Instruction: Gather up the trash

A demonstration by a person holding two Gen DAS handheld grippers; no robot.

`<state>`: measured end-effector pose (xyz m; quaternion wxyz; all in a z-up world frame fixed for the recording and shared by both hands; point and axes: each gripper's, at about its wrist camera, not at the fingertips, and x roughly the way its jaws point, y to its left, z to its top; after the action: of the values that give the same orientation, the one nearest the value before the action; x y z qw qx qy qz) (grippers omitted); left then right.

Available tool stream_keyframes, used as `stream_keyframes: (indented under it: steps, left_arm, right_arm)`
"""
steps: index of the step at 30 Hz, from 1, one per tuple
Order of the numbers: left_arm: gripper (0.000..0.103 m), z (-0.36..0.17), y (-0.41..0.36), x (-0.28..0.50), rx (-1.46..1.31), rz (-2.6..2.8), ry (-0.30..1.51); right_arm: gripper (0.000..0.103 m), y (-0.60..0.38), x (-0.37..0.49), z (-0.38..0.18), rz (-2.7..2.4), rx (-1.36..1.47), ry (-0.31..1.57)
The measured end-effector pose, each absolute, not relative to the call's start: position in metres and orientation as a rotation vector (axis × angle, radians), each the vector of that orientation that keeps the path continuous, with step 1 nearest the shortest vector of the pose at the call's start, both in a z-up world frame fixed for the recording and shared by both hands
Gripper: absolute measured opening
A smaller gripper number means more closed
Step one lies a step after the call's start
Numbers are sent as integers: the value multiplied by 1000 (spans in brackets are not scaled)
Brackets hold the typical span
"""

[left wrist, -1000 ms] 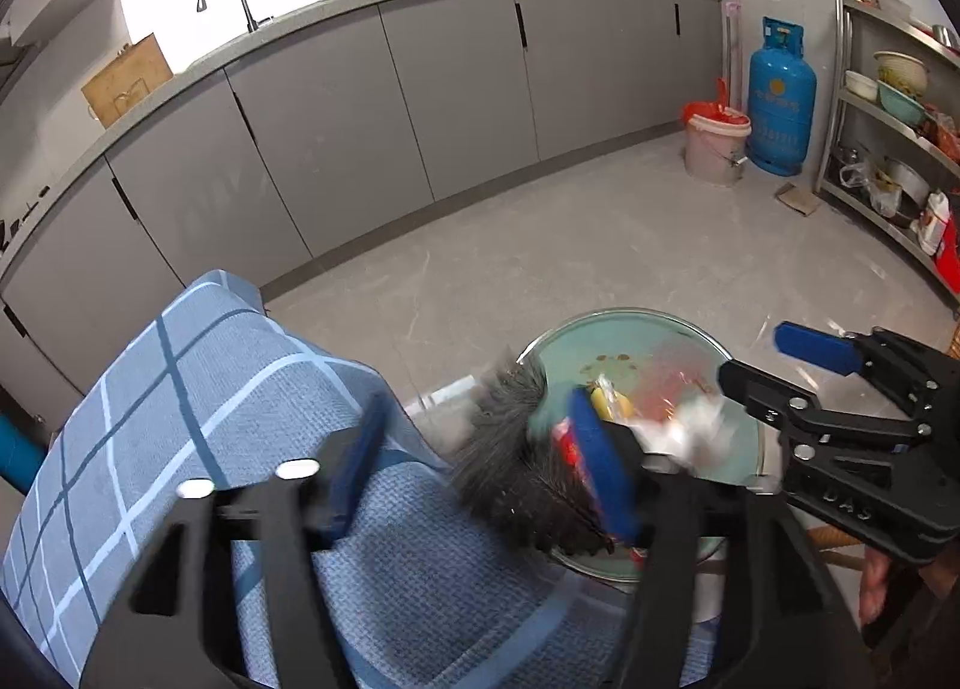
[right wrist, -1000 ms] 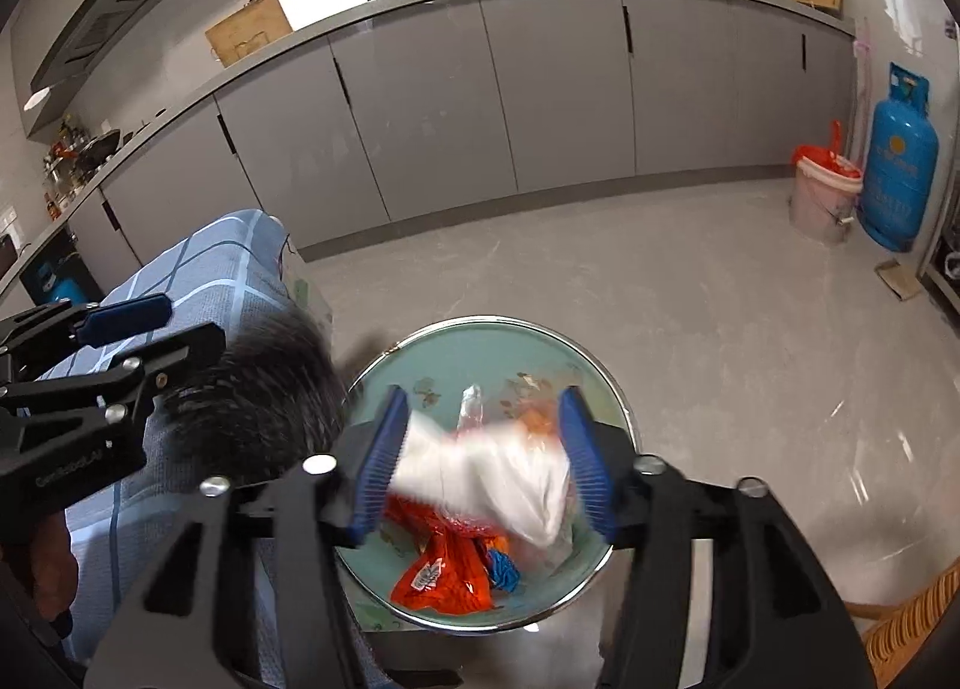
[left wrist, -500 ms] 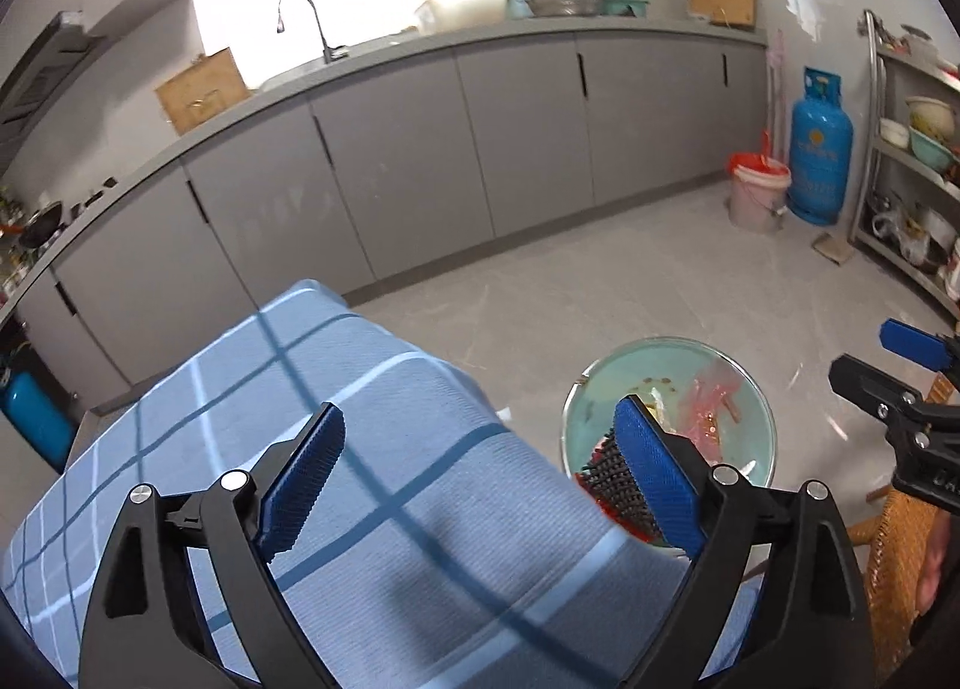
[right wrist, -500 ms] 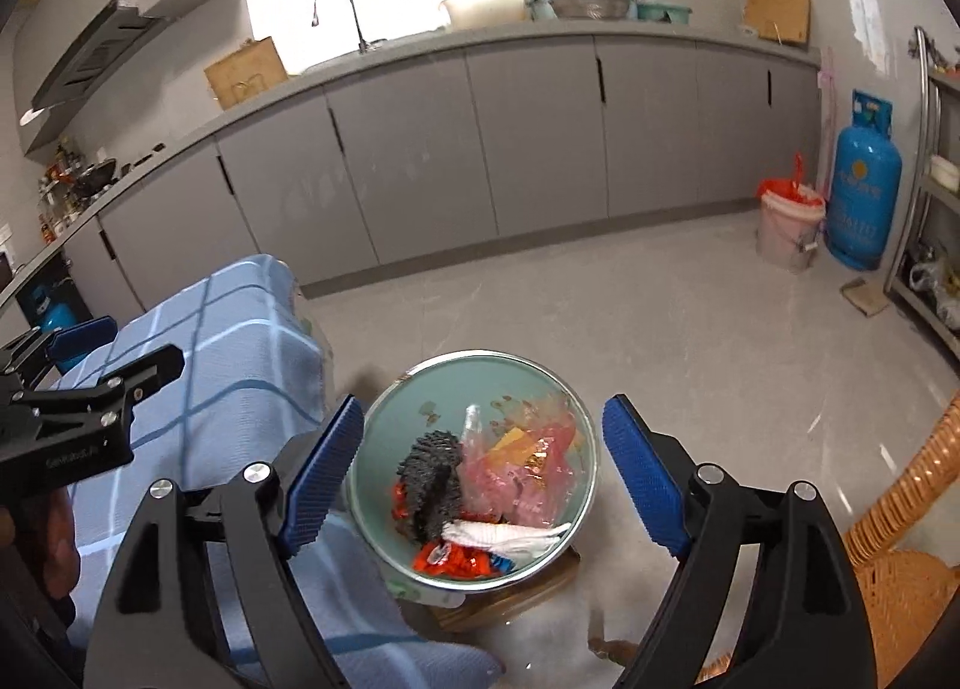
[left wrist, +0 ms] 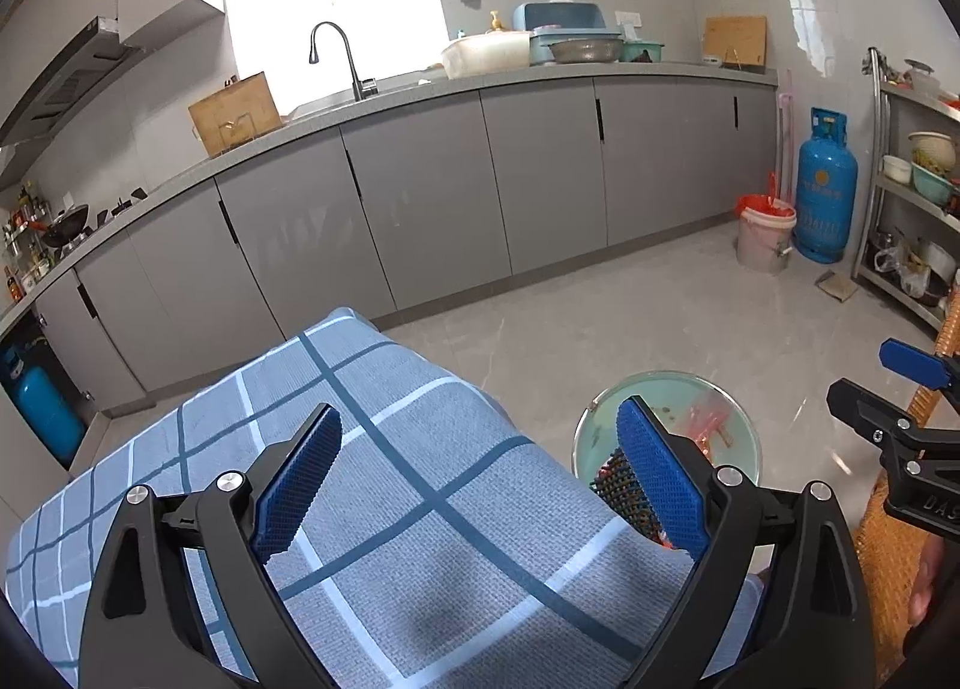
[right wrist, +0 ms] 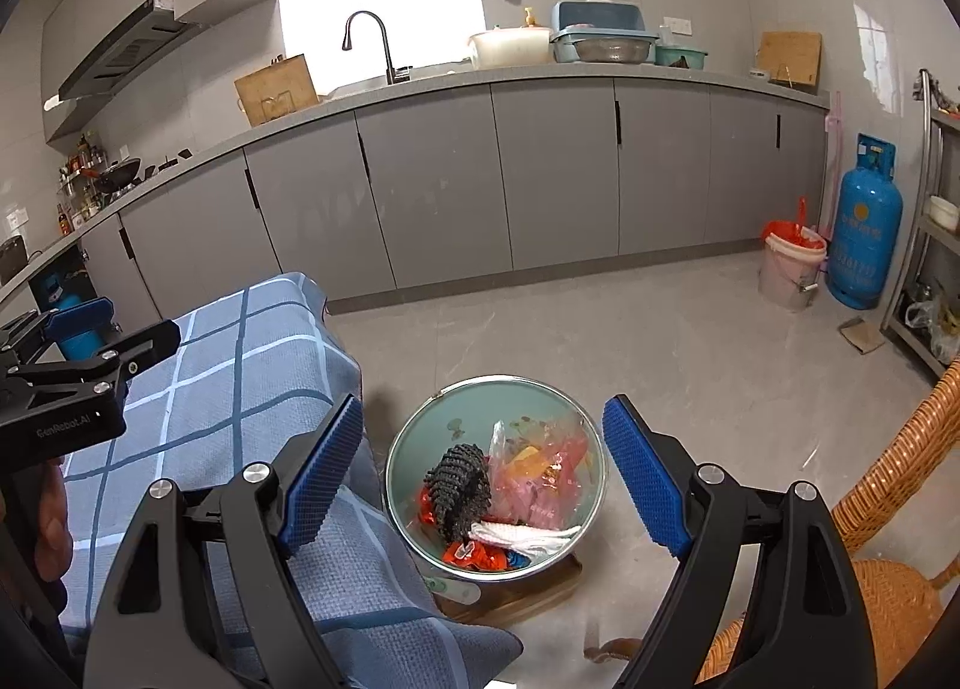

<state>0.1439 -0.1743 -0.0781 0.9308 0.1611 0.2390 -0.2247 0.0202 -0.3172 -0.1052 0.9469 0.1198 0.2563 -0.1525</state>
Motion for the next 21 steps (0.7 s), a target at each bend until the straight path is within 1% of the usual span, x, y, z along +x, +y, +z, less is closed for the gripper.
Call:
stream_keyframes:
  steps: [21]
  left_arm:
    - [92,-74,-168,144,312,-458,485]
  right_arm:
    - [82,-315,20,-97,-315,241,518]
